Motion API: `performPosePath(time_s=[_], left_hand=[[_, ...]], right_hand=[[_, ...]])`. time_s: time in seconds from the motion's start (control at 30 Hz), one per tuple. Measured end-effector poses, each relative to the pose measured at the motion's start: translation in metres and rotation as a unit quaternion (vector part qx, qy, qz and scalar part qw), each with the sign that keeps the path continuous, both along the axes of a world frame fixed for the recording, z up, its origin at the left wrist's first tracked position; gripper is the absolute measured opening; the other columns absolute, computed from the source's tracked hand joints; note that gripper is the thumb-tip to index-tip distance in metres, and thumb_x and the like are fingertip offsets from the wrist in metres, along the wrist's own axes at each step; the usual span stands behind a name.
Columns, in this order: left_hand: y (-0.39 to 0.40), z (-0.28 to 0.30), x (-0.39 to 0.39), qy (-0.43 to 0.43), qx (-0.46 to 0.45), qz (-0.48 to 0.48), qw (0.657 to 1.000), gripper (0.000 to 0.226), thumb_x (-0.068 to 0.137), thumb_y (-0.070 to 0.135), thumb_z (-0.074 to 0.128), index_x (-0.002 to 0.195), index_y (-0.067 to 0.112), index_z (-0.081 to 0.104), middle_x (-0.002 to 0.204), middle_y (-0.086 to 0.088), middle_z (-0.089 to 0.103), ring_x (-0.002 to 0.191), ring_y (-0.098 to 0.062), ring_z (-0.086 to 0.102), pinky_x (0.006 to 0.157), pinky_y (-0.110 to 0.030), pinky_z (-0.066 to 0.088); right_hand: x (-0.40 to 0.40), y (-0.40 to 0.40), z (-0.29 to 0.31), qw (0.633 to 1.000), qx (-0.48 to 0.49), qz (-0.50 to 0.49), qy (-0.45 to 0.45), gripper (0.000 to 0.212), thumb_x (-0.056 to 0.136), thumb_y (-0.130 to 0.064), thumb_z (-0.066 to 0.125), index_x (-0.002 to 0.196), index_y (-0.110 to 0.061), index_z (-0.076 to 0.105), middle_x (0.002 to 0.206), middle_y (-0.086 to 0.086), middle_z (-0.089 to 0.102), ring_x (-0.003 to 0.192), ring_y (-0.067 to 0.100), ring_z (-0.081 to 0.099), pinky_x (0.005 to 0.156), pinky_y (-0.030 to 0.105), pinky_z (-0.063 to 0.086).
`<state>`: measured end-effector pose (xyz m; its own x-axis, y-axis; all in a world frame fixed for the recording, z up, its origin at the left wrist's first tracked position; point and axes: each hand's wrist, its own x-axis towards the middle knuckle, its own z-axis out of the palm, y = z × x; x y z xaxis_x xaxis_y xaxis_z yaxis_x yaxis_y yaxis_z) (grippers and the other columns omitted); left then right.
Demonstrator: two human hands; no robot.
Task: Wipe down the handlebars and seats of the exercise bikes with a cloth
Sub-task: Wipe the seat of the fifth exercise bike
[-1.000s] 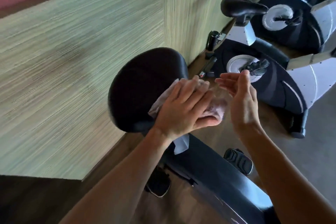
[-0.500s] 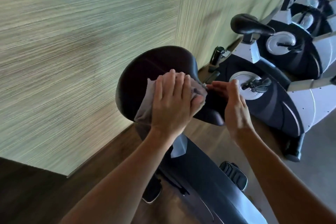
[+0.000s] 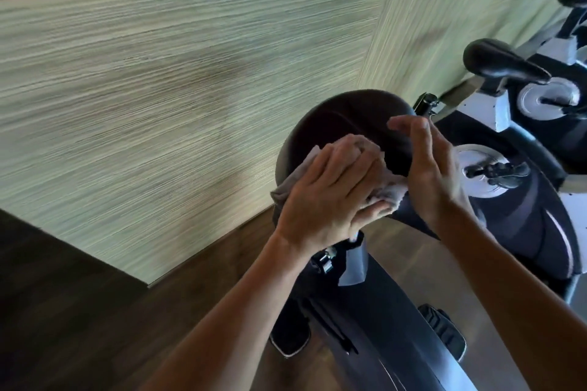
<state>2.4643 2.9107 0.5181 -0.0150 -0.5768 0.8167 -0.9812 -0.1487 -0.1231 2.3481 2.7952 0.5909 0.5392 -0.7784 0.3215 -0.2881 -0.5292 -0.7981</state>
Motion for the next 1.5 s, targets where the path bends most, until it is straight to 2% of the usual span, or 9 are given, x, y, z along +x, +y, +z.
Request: performPosePath(time_s=[0.23,0.33,0.4,0.57,0.87,1.03,1.27,1.37,1.5], left_hand=[[0.004,0.012,0.074,0.273,-0.013,-0.158,0.949,0.044,0.104,0.032,0.042,0.128,0.01,0.071,0.134,-0.005,0.067,0.133,-0.023,0.057,0.114,-0.047,0.04],[-0.006,0.01,0.104,0.529,0.033,-0.147,0.835,0.045,0.103,0.042,0.035,0.122,0.022,0.07,0.125,0.007,0.07,0.12,-0.01,0.062,0.105,-0.044,0.047],[-0.01,0.009,0.102,0.574,0.026,-0.158,0.803,0.048,0.102,0.046,0.034,0.123,0.02,0.069,0.124,0.003,0.07,0.118,-0.015,0.063,0.104,-0.046,0.048],[0.009,0.016,0.051,0.421,0.01,-0.045,0.906,0.054,0.1,0.046,0.046,0.138,0.011,0.062,0.148,-0.008,0.057,0.145,-0.031,0.042,0.119,-0.049,0.033],[-0.063,0.06,0.096,0.437,0.284,-0.017,0.853,0.063,0.107,0.05,0.031,0.158,0.013,0.031,0.163,-0.01,0.034,0.15,-0.03,0.029,0.123,-0.048,0.024],[-0.014,0.048,0.073,0.338,0.228,-0.012,0.913,0.065,0.105,0.051,0.026,0.158,0.015,0.035,0.169,-0.007,0.023,0.156,-0.028,0.017,0.126,-0.049,0.016],[-0.063,0.059,0.098,0.363,0.259,-0.038,0.894,0.054,0.105,0.049,0.036,0.15,0.022,0.045,0.162,-0.003,0.037,0.149,-0.025,0.029,0.122,-0.046,0.023],[-0.049,0.049,0.095,0.327,0.233,-0.062,0.914,0.058,0.099,0.053,0.032,0.145,0.024,0.051,0.162,0.001,0.036,0.15,-0.023,0.027,0.122,-0.046,0.023],[-0.008,0.025,0.078,0.255,0.095,-0.111,0.956,0.057,0.094,0.054,0.034,0.129,0.021,0.065,0.149,0.004,0.054,0.146,-0.024,0.036,0.119,-0.047,0.027]], right_hand=[[0.036,0.005,-0.01,0.986,-0.008,-0.108,0.13,0.051,0.105,-0.056,0.013,0.134,-0.047,0.054,0.142,-0.018,0.056,0.129,0.014,0.052,0.098,0.035,0.04],[0.046,0.009,-0.016,0.968,-0.086,-0.123,0.203,0.046,0.108,-0.047,0.016,0.141,-0.045,0.047,0.151,-0.026,0.044,0.138,0.008,0.043,0.103,0.03,0.035],[0.051,0.011,-0.019,0.958,-0.115,-0.139,0.22,0.054,0.103,-0.054,0.013,0.145,-0.043,0.045,0.153,-0.027,0.041,0.139,0.007,0.041,0.111,0.03,0.031],[0.053,0.015,-0.018,0.946,-0.129,-0.144,0.26,0.06,0.101,-0.056,0.01,0.152,-0.041,0.038,0.16,-0.024,0.034,0.145,0.005,0.035,0.121,0.027,0.022],[0.054,0.012,-0.019,0.926,-0.144,-0.148,0.315,0.06,0.1,-0.056,0.013,0.156,-0.045,0.028,0.162,-0.025,0.023,0.15,-0.002,0.022,0.123,0.021,0.009],[0.052,0.009,-0.023,0.929,-0.146,-0.142,0.309,0.061,0.101,-0.056,0.011,0.157,-0.041,0.028,0.163,-0.022,0.024,0.152,-0.001,0.02,0.127,0.036,0.019],[0.052,0.018,-0.015,0.943,-0.138,-0.166,0.252,0.054,0.099,-0.052,0.027,0.151,-0.046,0.042,0.158,-0.028,0.035,0.145,-0.005,0.031,0.115,0.017,0.021],[0.046,0.025,-0.019,0.947,-0.143,-0.192,0.213,0.047,0.096,-0.052,0.033,0.139,-0.05,0.053,0.147,-0.028,0.051,0.133,0.009,0.05,0.1,0.032,0.039],[0.022,0.028,-0.024,0.962,-0.19,-0.103,0.166,0.044,0.096,-0.043,0.042,0.133,-0.037,0.064,0.125,-0.009,0.071,0.117,0.016,0.064,0.102,0.042,0.048]])
